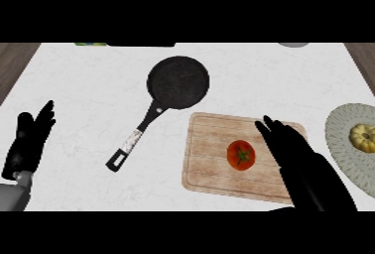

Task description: Pick the tomato from the cutting board and place it in the pan

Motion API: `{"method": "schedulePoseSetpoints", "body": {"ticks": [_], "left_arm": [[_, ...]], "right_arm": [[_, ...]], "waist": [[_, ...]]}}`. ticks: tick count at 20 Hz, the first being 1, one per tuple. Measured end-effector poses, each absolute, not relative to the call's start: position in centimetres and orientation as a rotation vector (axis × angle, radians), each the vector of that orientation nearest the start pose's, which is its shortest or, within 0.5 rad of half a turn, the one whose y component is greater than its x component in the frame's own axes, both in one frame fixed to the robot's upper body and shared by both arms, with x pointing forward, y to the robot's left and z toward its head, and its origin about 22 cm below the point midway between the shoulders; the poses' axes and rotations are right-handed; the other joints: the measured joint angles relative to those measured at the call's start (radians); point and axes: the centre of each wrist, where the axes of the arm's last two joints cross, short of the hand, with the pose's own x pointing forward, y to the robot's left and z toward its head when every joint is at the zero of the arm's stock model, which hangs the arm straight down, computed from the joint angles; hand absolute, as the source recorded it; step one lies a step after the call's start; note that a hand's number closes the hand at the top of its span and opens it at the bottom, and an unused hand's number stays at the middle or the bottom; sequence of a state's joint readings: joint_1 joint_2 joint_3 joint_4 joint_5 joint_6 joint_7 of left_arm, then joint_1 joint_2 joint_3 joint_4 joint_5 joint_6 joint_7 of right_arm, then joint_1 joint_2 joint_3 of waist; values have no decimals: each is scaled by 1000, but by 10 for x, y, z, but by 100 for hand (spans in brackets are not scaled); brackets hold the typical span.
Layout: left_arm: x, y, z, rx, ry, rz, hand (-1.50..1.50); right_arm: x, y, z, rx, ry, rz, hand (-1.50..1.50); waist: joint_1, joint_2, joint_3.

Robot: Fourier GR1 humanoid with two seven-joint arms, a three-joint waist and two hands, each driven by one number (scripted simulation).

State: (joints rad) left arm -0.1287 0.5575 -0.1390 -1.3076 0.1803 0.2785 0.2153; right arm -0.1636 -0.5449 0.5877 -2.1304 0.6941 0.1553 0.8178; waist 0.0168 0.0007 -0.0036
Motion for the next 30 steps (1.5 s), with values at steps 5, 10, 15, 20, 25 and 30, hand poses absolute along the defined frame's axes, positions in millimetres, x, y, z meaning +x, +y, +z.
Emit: {"method": "schedulePoseSetpoints", "body": {"ticks": [5,10,15,20,25,30], "left_arm": [[271,349,13,486,-1208,-100,0],[272,352,14,496,-1205,-102,0],[272,353,13,497,-1207,-94,0],[274,350,17,494,-1203,-96,0],[267,352,21,499,-1199,-98,0],[262,352,17,499,-1203,-100,0]], "right_arm": [[202,-137,119,-849,-1259,1147,-150],[212,-120,106,-888,-1213,1167,-150],[216,-116,93,-914,-1172,1184,-150],[224,-118,84,-915,-1145,1199,-150],[222,-111,75,-908,-1141,1208,-150],[228,-120,63,-911,-1139,1205,-150]], "waist": [[-8,0,2],[-12,-1,3],[-15,-1,4],[-16,-1,4],[-15,-1,4],[-16,-1,4]]}}
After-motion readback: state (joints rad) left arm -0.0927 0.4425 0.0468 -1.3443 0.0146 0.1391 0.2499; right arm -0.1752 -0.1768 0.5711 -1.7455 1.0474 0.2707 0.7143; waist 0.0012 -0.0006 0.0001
